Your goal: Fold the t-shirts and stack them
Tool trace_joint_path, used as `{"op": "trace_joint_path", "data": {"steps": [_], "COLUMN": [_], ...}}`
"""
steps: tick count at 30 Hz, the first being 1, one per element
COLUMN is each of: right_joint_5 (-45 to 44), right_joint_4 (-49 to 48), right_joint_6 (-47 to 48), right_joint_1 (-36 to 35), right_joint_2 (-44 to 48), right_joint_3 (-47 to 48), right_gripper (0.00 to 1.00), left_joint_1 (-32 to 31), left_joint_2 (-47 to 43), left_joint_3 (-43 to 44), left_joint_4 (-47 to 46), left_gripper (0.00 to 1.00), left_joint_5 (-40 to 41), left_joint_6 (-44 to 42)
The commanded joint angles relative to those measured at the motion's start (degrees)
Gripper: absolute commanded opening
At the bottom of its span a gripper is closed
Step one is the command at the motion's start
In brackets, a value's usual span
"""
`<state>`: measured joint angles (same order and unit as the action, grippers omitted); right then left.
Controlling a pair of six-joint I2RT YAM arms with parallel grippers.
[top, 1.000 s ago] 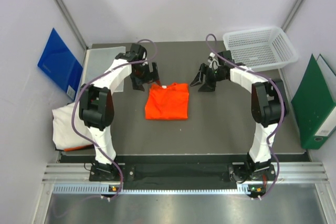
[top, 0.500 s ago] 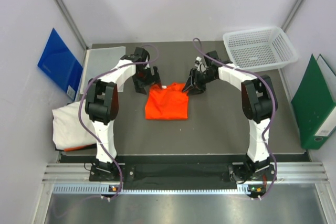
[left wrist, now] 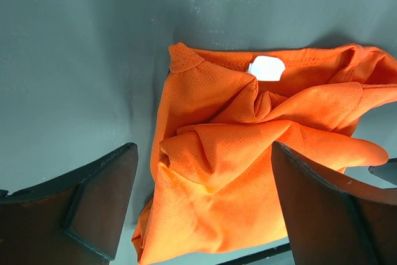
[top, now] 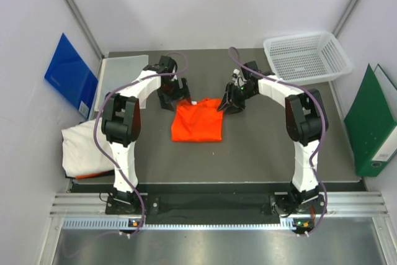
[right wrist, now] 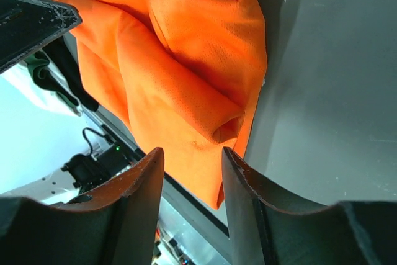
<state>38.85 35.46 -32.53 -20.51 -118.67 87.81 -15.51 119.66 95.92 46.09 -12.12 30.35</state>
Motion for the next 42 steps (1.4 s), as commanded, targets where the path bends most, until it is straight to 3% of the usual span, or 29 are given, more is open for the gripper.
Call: {"op": "trace_joint_path", "data": {"steps": [1,3,4,7,9,13,24,42], "right_joint_5": [0.26,0.09,0.08,-0.18,-0.35,-1.14,-5.01,-12.74], "right_joint_4": [-3.29,-3.73,-4.08,-5.49,-5.14,-6.02,-9.01,-8.75], "right_joint_6": [0.19,0.10,-0.16,-0.60,-0.60,-0.42,1.77,4.14], "right_joint_1": [-0.32,-0.40,-0.41,-0.58,-0.58,-0.58,-0.58,1.09], "right_joint_2": [-1.64,-2.44,-2.79,-3.05,-3.06,0.09,8.72,-7.09], "right_joint_3": [1.57,3.06,3.42,4.56,5.26,4.13,1.93,13.43], "right_gripper": [0.40,0.34,0.23,0.03,0.00,0.00,0.00,0.00], "left_joint_1": [0.13,0.21,0.13,0.13,0.21,0.13,1.27,4.17], "left_joint_2": [0.14,0.05,0.23,0.40,0.67,0.40,-1.53,1.54], "left_joint_3": [2.26,2.17,2.08,2.08,2.17,2.34,1.46,6.72], "left_joint_4": [-2.14,-2.58,-2.67,-3.28,-3.55,-3.81,-2.76,-3.81], "left_gripper": [0.91,0.85,0.81,0.56,0.30,0.00,0.00,0.00], "left_joint_5": [-0.36,-0.62,-0.80,-1.68,-2.03,-1.77,0.52,4.47], "left_joint_6": [0.68,0.76,0.68,0.94,1.12,1.12,0.85,1.82]}}
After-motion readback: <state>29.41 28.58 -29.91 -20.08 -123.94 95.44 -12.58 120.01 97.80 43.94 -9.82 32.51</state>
